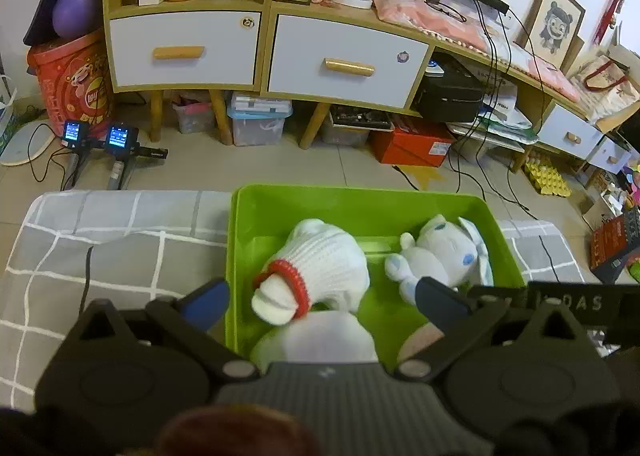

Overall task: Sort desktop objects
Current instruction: 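Withdraw both tools from the bin toward the remaining sock and glove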

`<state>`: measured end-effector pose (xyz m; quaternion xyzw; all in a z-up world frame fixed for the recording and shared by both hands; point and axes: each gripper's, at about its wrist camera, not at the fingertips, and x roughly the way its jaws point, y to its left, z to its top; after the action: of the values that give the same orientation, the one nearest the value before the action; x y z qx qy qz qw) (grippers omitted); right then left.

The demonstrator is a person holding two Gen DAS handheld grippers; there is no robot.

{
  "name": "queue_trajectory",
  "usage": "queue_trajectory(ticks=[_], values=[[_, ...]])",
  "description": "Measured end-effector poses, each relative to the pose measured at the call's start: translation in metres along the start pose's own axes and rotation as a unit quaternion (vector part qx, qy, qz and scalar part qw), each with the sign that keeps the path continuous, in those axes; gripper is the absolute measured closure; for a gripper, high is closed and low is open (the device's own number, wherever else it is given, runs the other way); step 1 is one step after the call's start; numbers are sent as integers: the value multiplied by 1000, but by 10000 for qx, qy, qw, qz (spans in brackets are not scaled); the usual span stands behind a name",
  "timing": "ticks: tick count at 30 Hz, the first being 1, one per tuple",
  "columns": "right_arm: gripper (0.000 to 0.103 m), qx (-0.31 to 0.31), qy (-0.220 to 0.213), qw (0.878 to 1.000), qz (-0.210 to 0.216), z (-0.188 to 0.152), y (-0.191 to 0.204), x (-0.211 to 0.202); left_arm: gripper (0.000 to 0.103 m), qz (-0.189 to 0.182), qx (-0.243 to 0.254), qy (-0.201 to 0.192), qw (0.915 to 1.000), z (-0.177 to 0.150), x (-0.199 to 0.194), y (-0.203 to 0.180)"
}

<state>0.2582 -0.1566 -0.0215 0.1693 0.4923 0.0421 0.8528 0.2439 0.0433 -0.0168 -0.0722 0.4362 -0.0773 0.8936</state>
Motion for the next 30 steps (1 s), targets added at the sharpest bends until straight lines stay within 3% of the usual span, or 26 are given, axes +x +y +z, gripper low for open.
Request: queue_trajectory(ticks=[8, 15, 23, 30], values=[[25, -34, -6, 9999, -153, 0, 5, -24, 1, 101, 111, 189, 9997, -2, -18, 1], [22, -95, 32, 9999, -27, -1, 20, -56, 1, 326, 220, 413, 9984, -7, -41, 6], [19, -159, 232, 9996, 92, -19, 30, -84, 1, 329, -144, 650, 9972, -13, -70, 22], [19, -227, 324, 9992, 111, -38, 32, -109, 1, 411, -86, 638, 9971, -22, -108, 20]])
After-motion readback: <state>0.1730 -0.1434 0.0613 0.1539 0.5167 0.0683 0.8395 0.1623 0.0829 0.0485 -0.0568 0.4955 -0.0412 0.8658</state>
